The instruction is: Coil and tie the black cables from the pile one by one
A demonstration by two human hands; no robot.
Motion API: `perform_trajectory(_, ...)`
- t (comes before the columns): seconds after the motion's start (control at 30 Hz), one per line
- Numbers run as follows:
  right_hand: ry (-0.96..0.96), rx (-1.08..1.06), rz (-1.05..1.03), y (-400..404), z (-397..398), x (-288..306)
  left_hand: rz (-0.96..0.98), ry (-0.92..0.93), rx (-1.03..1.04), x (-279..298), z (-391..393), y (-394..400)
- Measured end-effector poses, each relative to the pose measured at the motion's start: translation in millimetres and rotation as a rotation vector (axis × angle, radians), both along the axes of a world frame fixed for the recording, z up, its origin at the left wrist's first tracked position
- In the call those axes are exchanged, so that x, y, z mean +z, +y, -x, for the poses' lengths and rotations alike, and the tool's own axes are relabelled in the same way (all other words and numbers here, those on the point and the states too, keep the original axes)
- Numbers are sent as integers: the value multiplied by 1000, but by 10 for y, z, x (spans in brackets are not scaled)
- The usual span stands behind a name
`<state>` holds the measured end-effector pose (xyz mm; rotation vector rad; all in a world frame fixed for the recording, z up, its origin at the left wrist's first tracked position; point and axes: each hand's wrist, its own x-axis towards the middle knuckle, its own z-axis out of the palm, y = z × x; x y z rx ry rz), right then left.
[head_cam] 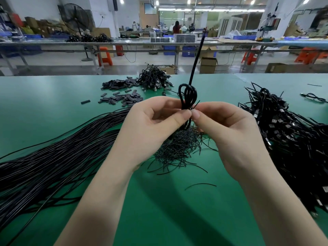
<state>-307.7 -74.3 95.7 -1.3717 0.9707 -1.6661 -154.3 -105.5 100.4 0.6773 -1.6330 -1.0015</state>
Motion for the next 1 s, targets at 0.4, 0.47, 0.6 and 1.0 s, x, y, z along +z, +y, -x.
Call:
perform_trajectory(0.4,828,-608,775,-93,78,-115,-435,117,-120,56,34,63)
perform_trajectory(0.47,533,-471,465,-47,24,-68,-336,146,-41,26,45,34)
perform_trajectory(0.6,51,-127,-51,-10,-43,-14,-201,129,10,-39,39,-27)
perform_trajectory(1.0,740,-685,622,-70,-64,-181,-214,118,104,-59,106,10)
